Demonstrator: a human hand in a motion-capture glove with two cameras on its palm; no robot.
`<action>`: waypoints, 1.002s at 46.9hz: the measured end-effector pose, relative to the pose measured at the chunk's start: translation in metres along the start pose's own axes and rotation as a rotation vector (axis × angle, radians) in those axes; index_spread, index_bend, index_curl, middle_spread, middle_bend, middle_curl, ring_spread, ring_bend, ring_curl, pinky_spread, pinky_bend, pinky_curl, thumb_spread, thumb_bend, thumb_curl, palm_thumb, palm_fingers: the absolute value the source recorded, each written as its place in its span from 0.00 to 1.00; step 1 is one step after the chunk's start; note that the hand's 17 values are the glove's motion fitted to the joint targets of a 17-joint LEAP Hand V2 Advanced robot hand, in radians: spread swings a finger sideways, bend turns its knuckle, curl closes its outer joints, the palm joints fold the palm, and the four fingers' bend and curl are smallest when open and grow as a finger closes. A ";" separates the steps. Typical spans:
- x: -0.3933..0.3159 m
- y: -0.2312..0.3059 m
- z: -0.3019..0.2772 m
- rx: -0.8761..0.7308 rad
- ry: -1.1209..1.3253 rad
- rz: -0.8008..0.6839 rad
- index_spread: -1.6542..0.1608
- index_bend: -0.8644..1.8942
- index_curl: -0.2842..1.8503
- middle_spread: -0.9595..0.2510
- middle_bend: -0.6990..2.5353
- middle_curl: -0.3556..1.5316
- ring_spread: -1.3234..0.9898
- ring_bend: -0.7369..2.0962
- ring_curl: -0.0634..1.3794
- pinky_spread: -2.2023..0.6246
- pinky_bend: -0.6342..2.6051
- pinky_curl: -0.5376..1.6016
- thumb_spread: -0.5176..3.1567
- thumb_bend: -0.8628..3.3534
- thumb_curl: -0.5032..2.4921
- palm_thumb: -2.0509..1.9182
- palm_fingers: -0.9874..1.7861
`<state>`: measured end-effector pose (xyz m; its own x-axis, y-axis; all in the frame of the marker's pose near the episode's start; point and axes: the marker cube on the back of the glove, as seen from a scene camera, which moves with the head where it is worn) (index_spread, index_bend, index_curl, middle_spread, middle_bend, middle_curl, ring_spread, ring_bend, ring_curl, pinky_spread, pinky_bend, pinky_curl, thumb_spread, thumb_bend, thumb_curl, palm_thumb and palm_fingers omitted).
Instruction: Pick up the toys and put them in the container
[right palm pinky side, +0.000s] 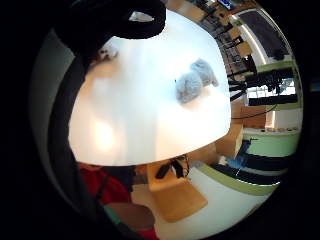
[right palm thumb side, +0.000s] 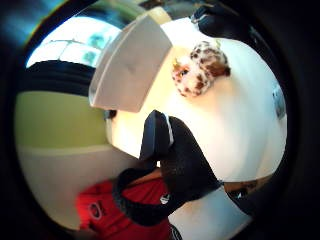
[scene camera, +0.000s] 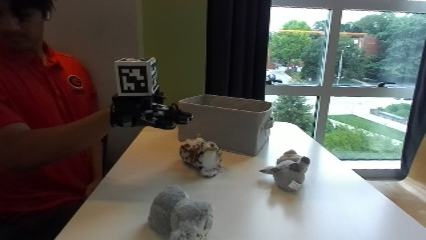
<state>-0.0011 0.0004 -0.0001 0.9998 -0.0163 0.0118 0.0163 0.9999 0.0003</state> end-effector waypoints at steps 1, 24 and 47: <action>0.000 0.000 0.000 0.000 -0.002 -0.003 0.83 0.42 0.16 0.75 0.27 0.20 0.55 0.31 0.04 0.78 0.32 0.29 0.26 0.20 0.17 0.51 0.43; 0.022 -0.009 0.005 0.053 0.047 0.030 0.71 0.43 0.24 0.69 0.27 0.28 0.52 0.33 0.09 0.79 0.36 0.36 0.47 0.20 0.21 0.51 0.39; 0.192 -0.051 0.040 0.073 0.083 0.311 0.69 0.41 0.27 0.69 0.27 0.31 0.52 0.33 0.14 0.79 0.38 0.39 0.48 0.20 0.23 0.51 0.37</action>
<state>0.1896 -0.0534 0.0423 0.9544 0.2928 -0.0590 -0.2877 0.9542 0.0815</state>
